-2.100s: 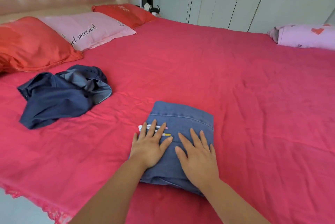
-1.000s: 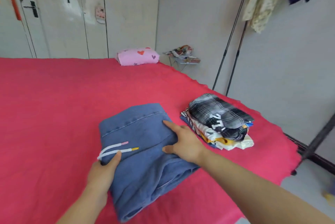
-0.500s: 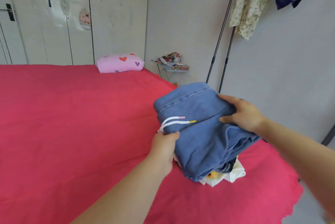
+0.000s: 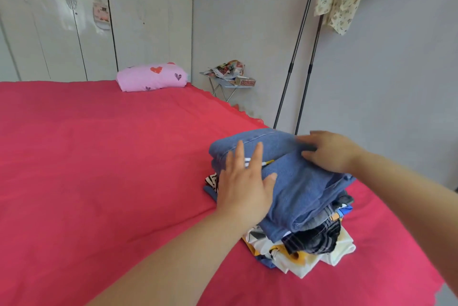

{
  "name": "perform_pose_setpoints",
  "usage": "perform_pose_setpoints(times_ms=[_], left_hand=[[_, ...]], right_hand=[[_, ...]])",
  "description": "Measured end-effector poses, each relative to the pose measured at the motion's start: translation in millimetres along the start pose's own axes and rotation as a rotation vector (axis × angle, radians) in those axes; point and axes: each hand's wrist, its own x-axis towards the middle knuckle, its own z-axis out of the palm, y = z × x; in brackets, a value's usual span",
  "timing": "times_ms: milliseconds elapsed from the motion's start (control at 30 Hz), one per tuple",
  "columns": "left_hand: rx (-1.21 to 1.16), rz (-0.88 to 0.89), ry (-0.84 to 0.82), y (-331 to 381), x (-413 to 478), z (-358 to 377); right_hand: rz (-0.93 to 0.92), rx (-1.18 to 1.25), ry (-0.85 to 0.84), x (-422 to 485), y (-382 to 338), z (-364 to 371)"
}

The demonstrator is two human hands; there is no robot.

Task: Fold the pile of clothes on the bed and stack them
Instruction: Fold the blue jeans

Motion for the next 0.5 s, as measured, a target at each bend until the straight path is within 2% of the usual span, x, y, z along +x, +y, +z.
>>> perform_pose_setpoints(times_ms=[100,133,233,333,500], left_hand=[[0.161,0.036,-0.136,11.1,29.7,3.5],[0.209,0.041,-0.187,10.3,36.4,9.7],[0.306,0.031,-0.357,-5.8,34.8,46.0],[0.326,0.015,-0.368,-21.5,28.5,75.3],[0.342,0.062,-0.431,-16.6,40.3,58.3]], right_hand=[[0.002,0.001,0.152,-6.0,-17.9,-18.3],[0.004,-0.012,0.156,-8.1,-20.3,-14.5],[0.038,-0.168,0.025,-21.5,-16.2,42.1],[0.102,-0.178,-0.017,-23.1,-7.0,88.5],[0.115,-0.148,-0.040,-10.7,-2.3,77.9]])
